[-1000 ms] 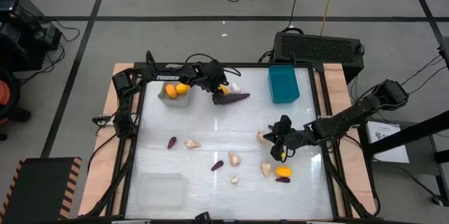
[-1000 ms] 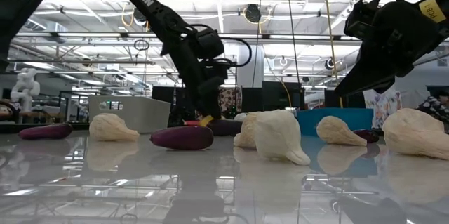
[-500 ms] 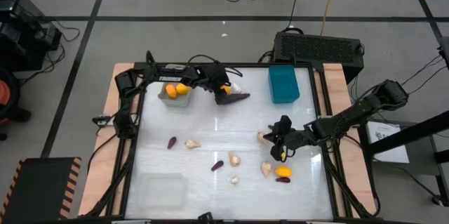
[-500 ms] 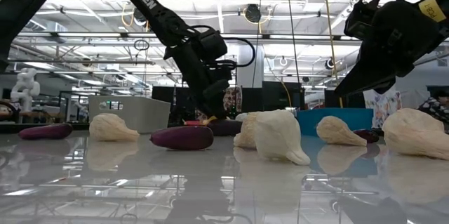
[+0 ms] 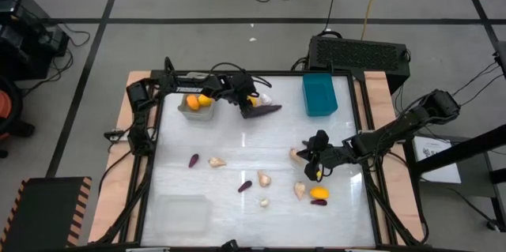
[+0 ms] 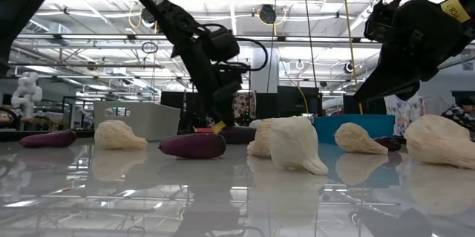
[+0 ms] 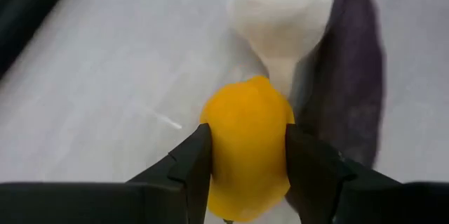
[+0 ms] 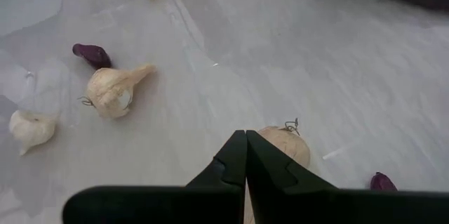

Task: Sort produce into baskets
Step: Put the lemon into the gray bin

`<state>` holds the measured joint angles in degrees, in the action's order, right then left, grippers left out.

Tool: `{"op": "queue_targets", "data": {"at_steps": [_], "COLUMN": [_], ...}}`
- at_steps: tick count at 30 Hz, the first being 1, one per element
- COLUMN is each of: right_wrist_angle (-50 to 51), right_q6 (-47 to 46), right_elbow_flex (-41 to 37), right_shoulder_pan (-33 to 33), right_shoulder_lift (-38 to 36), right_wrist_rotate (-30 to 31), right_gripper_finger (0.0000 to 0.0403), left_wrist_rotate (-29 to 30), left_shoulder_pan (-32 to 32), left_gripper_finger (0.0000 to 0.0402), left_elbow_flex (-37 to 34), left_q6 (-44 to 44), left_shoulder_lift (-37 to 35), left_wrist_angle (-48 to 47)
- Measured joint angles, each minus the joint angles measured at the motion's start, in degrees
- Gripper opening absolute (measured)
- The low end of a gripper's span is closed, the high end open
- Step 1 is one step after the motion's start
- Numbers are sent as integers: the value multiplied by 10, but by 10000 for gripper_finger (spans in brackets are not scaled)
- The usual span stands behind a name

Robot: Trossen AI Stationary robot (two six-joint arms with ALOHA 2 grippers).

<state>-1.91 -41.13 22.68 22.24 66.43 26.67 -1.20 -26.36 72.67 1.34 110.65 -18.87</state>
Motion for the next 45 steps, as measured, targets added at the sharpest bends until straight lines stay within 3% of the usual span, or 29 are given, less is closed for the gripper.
{"op": "queue_targets", "data": {"at_steps": [5, 12, 19, 26, 32, 40, 45], "right_wrist_angle": [0, -5, -30, -64, -83, -107, -124], "right_q6": [-2, -13, -17, -13, -13, -18, -23], "right_elbow_flex": [0, 0, 0, 0, 0, 0, 0], "right_shoulder_pan": [0, 4, 4, 4, 7, 19, 19], "right_shoulder_lift": [0, 0, 0, 0, 0, 0, 0], "right_wrist_rotate": [-12, -15, -16, -25, -74, -76, -82], "right_gripper_finger": [0, 0, 0, 0, 0, 0, 0], "left_wrist_rotate": [13, 20, 134, 251, 254, 253, 236], "left_shoulder_pan": [4, 18, 29, -3, -41, -40, -40], "left_gripper_finger": [155, 155, 155, 155, 169, 231, 247], "left_elbow_flex": [3, 4, -3, -92, -153, -154, -154], "left_q6": [-1, -1, 18, 95, 220, 219, 200], "left_shoulder_lift": [-65, -166, -253, -312, -311, -314, -319], "left_wrist_angle": [-4, -79, -241, -277, -236, -256, -258]}}
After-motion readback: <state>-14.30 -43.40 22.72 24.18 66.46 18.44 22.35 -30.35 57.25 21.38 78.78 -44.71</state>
